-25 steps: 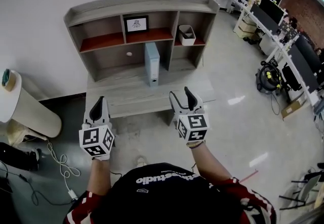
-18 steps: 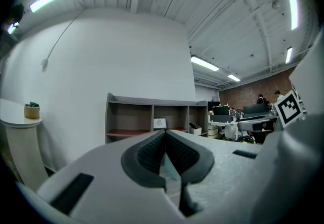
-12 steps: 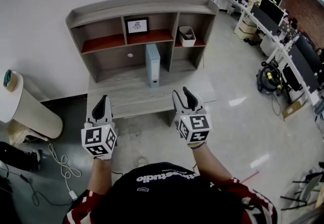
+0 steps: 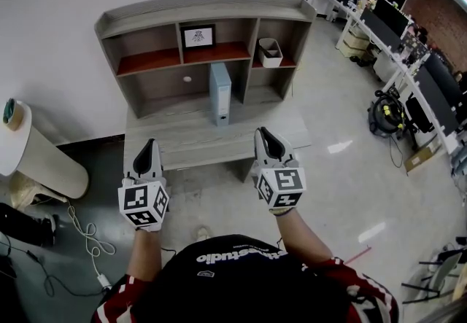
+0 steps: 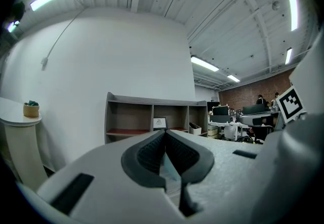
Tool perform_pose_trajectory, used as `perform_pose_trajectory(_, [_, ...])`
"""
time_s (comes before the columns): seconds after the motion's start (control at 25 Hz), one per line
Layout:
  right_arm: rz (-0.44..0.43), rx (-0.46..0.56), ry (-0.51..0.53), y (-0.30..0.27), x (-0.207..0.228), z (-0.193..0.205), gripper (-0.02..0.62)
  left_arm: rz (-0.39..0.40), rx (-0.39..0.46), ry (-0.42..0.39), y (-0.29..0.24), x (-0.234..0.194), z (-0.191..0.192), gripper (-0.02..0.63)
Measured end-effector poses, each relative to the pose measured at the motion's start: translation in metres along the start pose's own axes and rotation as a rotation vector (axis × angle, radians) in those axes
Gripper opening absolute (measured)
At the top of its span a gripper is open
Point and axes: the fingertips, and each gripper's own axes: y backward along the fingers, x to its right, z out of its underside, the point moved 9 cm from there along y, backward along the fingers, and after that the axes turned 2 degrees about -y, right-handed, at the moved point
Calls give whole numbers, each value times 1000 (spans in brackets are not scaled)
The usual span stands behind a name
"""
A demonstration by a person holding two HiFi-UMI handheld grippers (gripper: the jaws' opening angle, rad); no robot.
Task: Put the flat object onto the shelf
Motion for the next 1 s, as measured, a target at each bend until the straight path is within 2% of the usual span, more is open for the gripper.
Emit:
perform_pose_trajectory(0.32, [18,-9,7,1,-1,1,3,-7,12,-2,2,-3,0,6])
perform_pose_trajectory(1.0, [27,-49,-6,-6,-5,8,3,9,1,7,4,-6,2,6])
